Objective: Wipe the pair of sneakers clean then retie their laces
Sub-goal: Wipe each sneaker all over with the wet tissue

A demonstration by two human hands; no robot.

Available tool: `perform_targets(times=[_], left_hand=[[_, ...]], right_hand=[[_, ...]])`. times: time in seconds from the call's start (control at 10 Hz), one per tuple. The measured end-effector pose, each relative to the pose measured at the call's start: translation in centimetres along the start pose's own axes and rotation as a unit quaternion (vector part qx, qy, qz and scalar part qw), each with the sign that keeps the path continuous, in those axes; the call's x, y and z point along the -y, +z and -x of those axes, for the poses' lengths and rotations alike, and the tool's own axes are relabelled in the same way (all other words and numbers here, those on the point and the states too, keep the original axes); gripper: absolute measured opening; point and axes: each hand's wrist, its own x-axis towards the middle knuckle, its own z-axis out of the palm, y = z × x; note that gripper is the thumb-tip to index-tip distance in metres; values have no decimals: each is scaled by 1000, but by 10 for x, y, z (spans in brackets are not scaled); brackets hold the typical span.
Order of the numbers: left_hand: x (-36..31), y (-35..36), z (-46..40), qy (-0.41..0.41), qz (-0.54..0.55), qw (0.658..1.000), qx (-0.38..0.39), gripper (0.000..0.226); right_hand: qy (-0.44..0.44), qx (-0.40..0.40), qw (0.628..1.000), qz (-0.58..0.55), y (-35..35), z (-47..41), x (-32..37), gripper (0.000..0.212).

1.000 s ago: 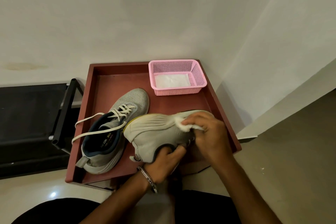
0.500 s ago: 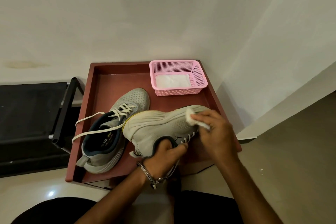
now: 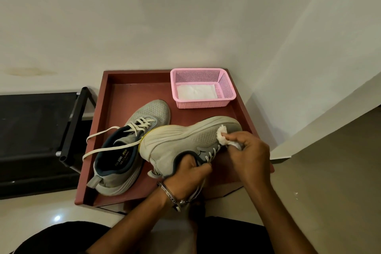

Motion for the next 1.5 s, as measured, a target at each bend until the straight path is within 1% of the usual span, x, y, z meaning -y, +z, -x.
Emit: perform_targets(times=[0.1,0.2,0.3,0.4,0.5,0.6,0.7,0.8,0.9,1.0,1.1,1.2,1.3,1.4,1.5], left_hand=[[2,-2,-1,-14,-7,1000,-9,36],[8,-4,-4,-6,-3,1000,-23,27],[11,-4,-4,-3,7,1000,-21,34],[9,-1,-4,3,23,1000,-20,27],[7,-1,-5,7,8,1000,-21,29],[11,-4,-6,6,-14,1000,-17,41],[12,-4,-5,15,-31,999,-14,37],[8,-4,-6,29,-37,999,-18,21],[10,-4,-6,20,-36,999,-2,24],[9,-5,-2,-5,-25,1000,-4,39],[12,-5,-5,5,-26,1000,-15,32],[12,-5,-7,7,-37,999,-9,32],[19,-5,-10,2,-54,998,-13,36],[17,2,-6,39,-89,995,9,31],[28,-4,-15,89,-335,937,-40,18]], right_hand=[[-45,37,997,-55,6,9,10,26],[-103,98,981,-130,12,14,22,30],[-106,118,976,-146,9,11,23,29],[-111,166,967,-160,3,9,20,21],[-105,189,962,-164,1,6,16,21],[-106,180,966,-150,3,2,10,24],[-91,140,979,-119,4,-2,7,24],[-41,43,997,-54,1,-8,1,22],[-34,35,998,-39,2,-6,5,22],[-101,117,985,-74,7,11,27,28],[-159,134,973,-97,9,16,36,30],[-112,85,989,-38,10,3,20,29],[-67,50,996,-12,6,-2,11,28],[-108,81,989,-64,13,13,33,32],[-192,105,971,-95,19,25,50,31]])
